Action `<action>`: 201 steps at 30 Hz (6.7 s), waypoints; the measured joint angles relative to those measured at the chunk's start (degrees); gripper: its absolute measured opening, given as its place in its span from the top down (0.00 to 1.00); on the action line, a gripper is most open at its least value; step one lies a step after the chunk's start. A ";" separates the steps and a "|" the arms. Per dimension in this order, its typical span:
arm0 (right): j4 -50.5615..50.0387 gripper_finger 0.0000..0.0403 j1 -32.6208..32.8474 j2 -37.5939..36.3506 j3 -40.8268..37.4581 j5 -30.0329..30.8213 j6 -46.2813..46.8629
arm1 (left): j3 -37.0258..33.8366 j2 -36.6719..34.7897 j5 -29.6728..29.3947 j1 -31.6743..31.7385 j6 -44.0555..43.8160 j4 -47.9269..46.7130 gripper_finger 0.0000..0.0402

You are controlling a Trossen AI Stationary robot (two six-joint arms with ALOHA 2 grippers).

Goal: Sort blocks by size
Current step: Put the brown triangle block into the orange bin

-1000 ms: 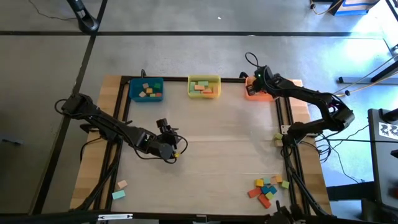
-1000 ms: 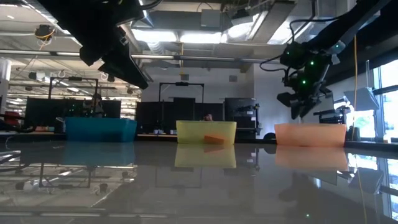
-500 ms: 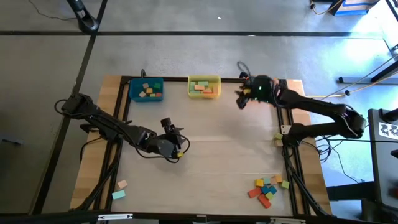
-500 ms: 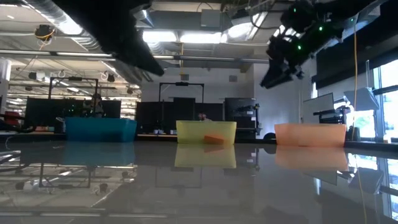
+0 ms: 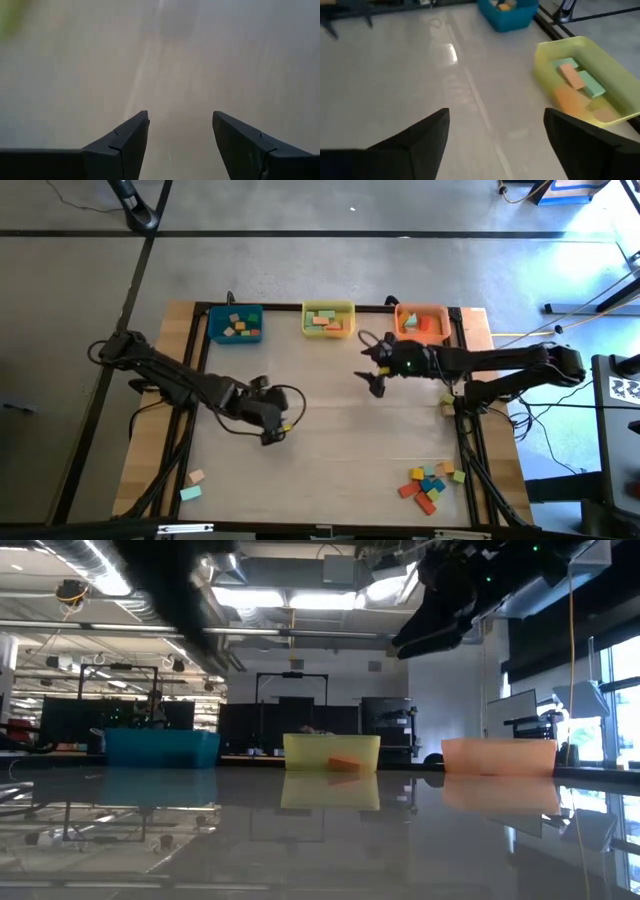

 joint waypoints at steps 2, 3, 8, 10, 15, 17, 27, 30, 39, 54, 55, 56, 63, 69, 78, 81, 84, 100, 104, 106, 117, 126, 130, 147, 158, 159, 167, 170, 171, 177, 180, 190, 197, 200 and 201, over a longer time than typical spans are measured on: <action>0.23 0.17 2.06 1.04 0.00 2.15 0.10 | -0.05 0.00 3.46 -1.93 -7.05 -5.85 0.48; 0.27 0.17 3.01 1.56 0.00 3.06 0.11 | -0.31 0.00 5.25 -3.05 -10.25 -7.76 0.48; 2.04 0.17 5.19 4.72 0.00 6.64 -0.22 | -2.36 0.00 11.95 -8.50 -25.32 -14.77 0.48; 2.60 0.17 5.32 5.72 0.00 7.01 -0.19 | -3.45 0.03 13.60 -10.47 -29.75 -15.15 0.48; 2.92 0.17 5.27 7.33 0.00 7.09 -0.19 | -7.46 0.09 21.24 -15.89 -41.30 -13.50 0.48; 3.10 0.17 5.27 7.76 0.00 7.09 -0.18 | -9.10 0.10 23.96 -17.70 -45.10 -13.12 0.48; 3.07 0.17 5.23 10.14 0.00 7.09 -1.10 | -14.09 0.13 28.79 -22.46 -52.01 -9.74 0.48; 3.09 0.17 5.25 10.24 0.00 7.07 -1.40 | -15.76 0.18 29.66 -23.45 -52.42 -5.60 0.48; 3.01 0.17 5.23 10.24 0.00 5.72 -1.65 | -17.38 1.67 36.07 -24.96 -56.62 -2.13 0.48; 3.14 0.17 5.23 10.24 0.00 5.70 -1.66 | -17.38 1.70 38.09 -24.34 -58.09 -0.61 0.48; 3.13 0.17 5.23 10.24 0.00 5.70 -1.66 | -17.38 1.70 38.15 -24.37 -58.09 -0.74 0.48; 3.14 0.17 5.23 10.24 0.00 5.70 -1.66 | -17.38 1.70 38.19 -24.37 -58.08 -1.05 0.48; 3.12 0.17 5.23 10.24 0.00 5.59 -1.66 | -17.38 1.73 38.20 -25.44 -57.67 -2.46 0.48; 3.10 0.17 5.23 10.24 0.00 5.59 -1.66 | -18.13 1.73 42.03 -27.65 -59.41 -1.99 0.48; 3.13 0.17 5.23 10.24 0.00 5.56 -1.66 | -20.88 1.73 43.92 -30.42 -64.24 5.18 0.48; 3.14 0.17 5.23 10.24 0.00 5.56 -1.66 | -21.80 1.73 45.39 -31.92 -65.08 6.09 0.48; 3.16 0.17 5.23 10.24 0.00 5.54 -1.66 | -22.82 1.71 45.44 -33.03 -65.79 7.67 0.48; 2.96 0.17 5.23 10.24 0.00 5.56 -2.95 | -25.71 1.62 46.13 -34.38 -67.83 12.47 0.66; 2.95 0.17 5.23 10.24 0.00 6.01 -4.71 | -25.72 1.68 46.86 -33.36 -64.64 13.23 0.71; 2.94 0.17 5.23 10.24 0.00 5.33 -4.70 | -25.72 1.73 47.17 -32.48 -63.14 13.13 0.71; 0.69 0.17 5.23 8.22 0.00 8.33 -4.73 | -24.80 -1.47 46.05 -23.82 -55.88 14.38 0.71; -7.58 0.17 5.23 -4.37 0.04 9.04 -4.87 | -22.68 -9.28 31.64 -17.16 -45.60 13.92 0.71; -10.76 0.17 5.23 -9.77 0.04 9.04 -4.84 | -22.01 -12.18 24.13 -14.08 -37.95 14.23 0.71; -4.94 0.17 5.23 -5.94 0.04 -1.48 3.71 | -21.16 -14.99 0.51 1.10 9.73 43.91 0.69; 23.02 0.17 7.04 7.87 0.03 -10.41 -9.75 | -21.16 -13.70 -0.90 5.91 21.30 67.00 0.69; 25.70 0.17 7.75 8.93 0.00 -10.29 -11.89 | -21.15 -13.05 -0.97 6.35 21.62 69.51 0.69; 44.46 0.17 14.33 13.78 0.00 4.68 -29.41 | -21.16 -5.07 -1.01 8.64 18.58 86.33 0.69; 48.75 0.17 15.97 14.52 0.02 8.01 -35.27 | -21.16 -1.64 -1.01 9.34 16.81 92.89 0.69; 49.41 0.17 16.37 14.76 0.02 8.78 -36.84 | -21.16 -0.59 -1.00 9.51 16.06 94.96 0.69; 51.78 0.17 16.89 15.00 0.02 10.15 -42.67 | -21.16 4.73 -0.88 9.88 12.80 103.94 0.69; 52.85 0.17 16.84 15.00 0.06 10.26 -44.65 | -21.16 6.83 -0.84 9.88 11.27 108.51 0.69; 52.57 0.17 16.35 18.26 3.68 11.20 -45.36 | -19.80 11.78 -0.30 10.12 8.84 114.54 0.69; 52.97 0.18 16.51 19.50 4.83 11.47 -45.22 | -19.21 12.09 0.24 10.07 9.84 114.66 0.69; 52.94 0.23 16.51 19.50 4.83 14.04 -45.20 | -19.21 12.09 0.22 10.07 10.07 114.81 0.69; 52.95 0.26 16.49 19.50 4.83 14.55 -45.18 | -19.21 12.09 0.22 10.07 10.14 114.75 0.69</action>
